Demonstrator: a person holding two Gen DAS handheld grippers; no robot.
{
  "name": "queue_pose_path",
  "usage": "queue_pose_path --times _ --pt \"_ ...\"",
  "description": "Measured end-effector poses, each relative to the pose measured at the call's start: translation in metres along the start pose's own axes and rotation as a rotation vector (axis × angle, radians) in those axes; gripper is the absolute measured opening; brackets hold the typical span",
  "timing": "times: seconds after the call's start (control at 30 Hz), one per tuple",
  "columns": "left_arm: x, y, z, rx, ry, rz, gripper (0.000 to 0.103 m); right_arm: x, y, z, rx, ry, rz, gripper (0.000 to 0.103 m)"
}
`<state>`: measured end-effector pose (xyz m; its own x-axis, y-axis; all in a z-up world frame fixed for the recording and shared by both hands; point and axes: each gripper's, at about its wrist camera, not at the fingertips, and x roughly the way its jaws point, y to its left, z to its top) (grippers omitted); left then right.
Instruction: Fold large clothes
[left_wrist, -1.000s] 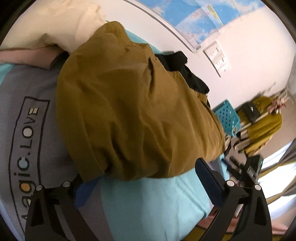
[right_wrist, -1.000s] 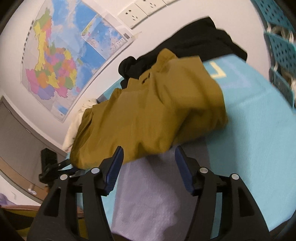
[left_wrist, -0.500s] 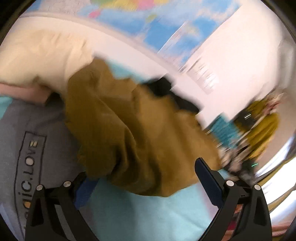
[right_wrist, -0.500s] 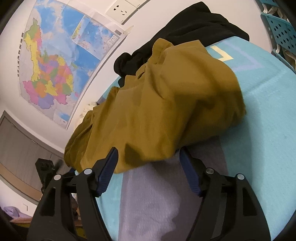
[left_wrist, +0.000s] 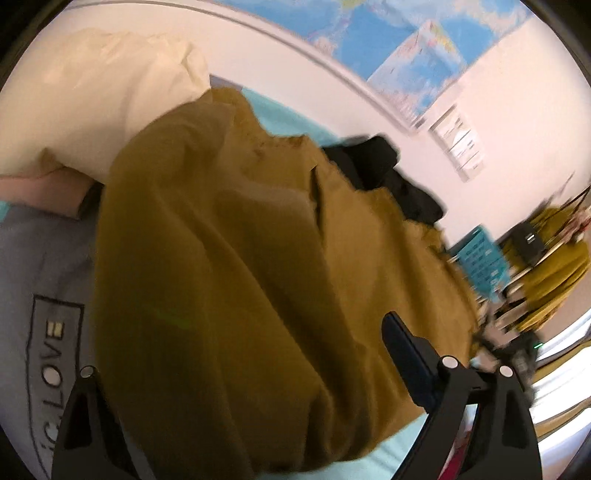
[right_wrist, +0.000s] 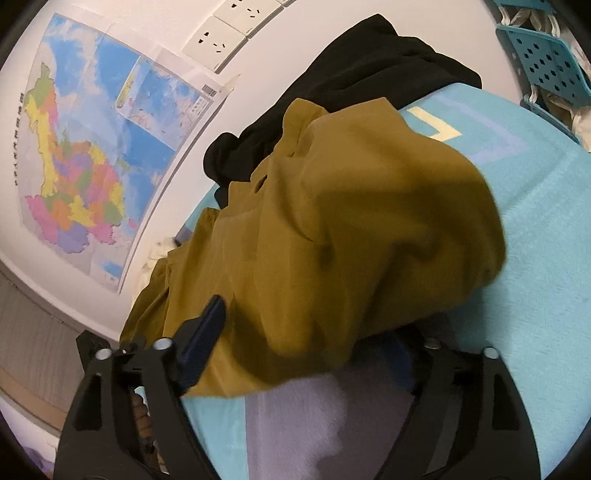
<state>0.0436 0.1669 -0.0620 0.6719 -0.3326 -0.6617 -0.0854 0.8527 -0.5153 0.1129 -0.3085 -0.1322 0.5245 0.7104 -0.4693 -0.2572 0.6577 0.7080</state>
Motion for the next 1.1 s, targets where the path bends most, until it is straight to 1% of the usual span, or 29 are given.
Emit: queue_pose_path --times 0.07,0.1,0.13,0.17,0.23,0.33,0.43,0.47,0.53,0.63,0.73,0.83,1.0,1.1 --pt "0.001 0.001 -0.001 0.019 0.012 0.02 0.088 0.001 0.001 0.0 0.001 0.002 -0.019 0.087" --pt "0.002 0.0 -0.001 0.027 0.016 0.044 0.085 -0.001 -0.001 -0.001 0.019 -0.005 -0.022 0.086" --pt "0.004 0.001 -0.001 0.04 0.018 0.106 0.079 -0.003 -0.003 -0.001 0.03 -0.012 -0.022 0.085" --pt "0.005 0.001 0.0 0.052 0.019 0.129 0.076 -0.003 -0.004 0.0 0.034 -0.012 -0.021 0.085" --pt "0.005 0.002 0.001 0.064 0.015 0.125 0.077 0.0 -0.003 0.002 0.043 -0.016 -0.031 0.086" --pt "0.008 0.002 0.006 0.059 0.024 0.13 0.078 0.011 0.005 0.007 0.025 -0.019 -0.05 0.092" --pt "0.008 0.001 0.008 0.069 0.028 0.142 0.078 0.028 0.008 0.016 0.001 -0.023 -0.031 0.092" --pt "0.006 0.001 0.006 0.074 0.028 0.148 0.077 0.032 0.009 0.02 -0.002 -0.02 -0.032 0.091" --pt "0.005 -0.003 0.006 0.102 0.029 0.179 0.075 0.041 0.011 0.026 -0.02 -0.012 -0.037 0.083" --pt "0.006 -0.005 0.007 0.101 0.033 0.187 0.074 0.048 0.009 0.032 -0.008 -0.005 -0.023 0.08" --pt "0.007 -0.005 0.007 0.088 0.038 0.187 0.074 0.051 0.007 0.035 -0.005 -0.001 -0.007 0.079" --pt "0.011 -0.009 0.008 0.089 0.035 0.198 0.075 0.052 0.007 0.037 -0.01 -0.001 -0.007 0.079" --pt "0.014 -0.009 0.01 0.082 0.039 0.195 0.078 0.056 0.009 0.04 -0.013 -0.007 -0.013 0.081" --pt "0.015 -0.01 0.01 0.098 0.043 0.175 0.078 0.059 0.009 0.042 -0.005 -0.001 -0.018 0.082"
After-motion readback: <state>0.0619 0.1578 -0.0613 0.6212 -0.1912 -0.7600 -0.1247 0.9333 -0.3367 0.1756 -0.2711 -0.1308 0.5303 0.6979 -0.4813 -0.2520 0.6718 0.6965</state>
